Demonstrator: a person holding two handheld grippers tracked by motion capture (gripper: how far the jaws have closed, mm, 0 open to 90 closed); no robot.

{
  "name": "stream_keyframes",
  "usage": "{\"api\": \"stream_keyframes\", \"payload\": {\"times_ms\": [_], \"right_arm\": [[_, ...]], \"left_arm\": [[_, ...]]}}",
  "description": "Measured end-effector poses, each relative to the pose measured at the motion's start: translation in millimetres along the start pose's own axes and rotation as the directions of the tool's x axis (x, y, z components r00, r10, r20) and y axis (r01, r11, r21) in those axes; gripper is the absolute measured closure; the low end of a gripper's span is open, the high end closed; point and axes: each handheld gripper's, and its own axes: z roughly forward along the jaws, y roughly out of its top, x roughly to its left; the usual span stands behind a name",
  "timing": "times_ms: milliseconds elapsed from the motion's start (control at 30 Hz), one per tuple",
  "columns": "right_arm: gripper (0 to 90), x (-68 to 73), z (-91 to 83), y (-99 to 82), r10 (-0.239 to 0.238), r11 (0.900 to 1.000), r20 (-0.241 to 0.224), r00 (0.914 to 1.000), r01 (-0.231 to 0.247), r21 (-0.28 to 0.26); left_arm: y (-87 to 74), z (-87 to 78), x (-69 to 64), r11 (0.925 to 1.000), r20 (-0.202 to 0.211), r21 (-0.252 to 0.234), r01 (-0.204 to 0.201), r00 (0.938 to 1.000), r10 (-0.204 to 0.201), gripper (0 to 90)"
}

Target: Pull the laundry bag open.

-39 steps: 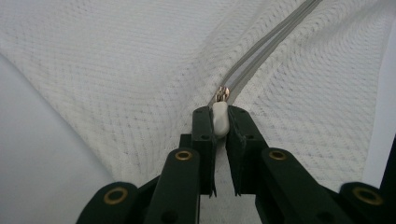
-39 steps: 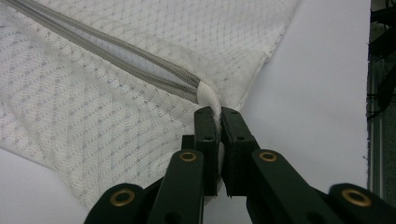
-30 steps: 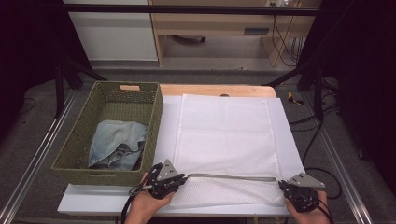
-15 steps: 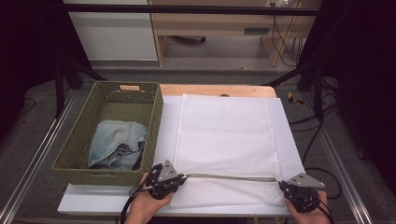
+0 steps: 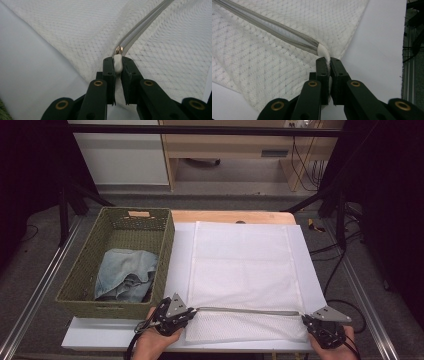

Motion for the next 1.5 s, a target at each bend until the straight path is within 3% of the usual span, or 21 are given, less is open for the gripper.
{"api": "stream_keyframes", "payload": {"times_ms": [400, 833, 1500], "right_arm": [[86.3, -4.4, -0.8, -2.2, 0.010, 0.9999, 0.011, 0.9999, -0.010, -0.002], [86.3, -4.9, -0.4, -3.2, 0.007, 0.9998, 0.016, 0.9998, -0.008, 0.017], [86.2, -5.5, -0.4, -3.5, 0.006, 0.9998, 0.022, 0.9997, -0.006, 0.018]], "left_arm": [[-9.6, -1.1, -4.2, 0.9999, -0.004, -0.004, 0.010, 0.9999, -0.010, 82.0], [-16.8, -6.4, 0.5, 0.9995, -0.026, -0.005, 0.030, 0.9992, -0.030, 82.0], [-22.2, -11.0, 3.0, 0.9997, -0.036, 0.008, 0.022, 0.9991, -0.022, 82.0]]}}
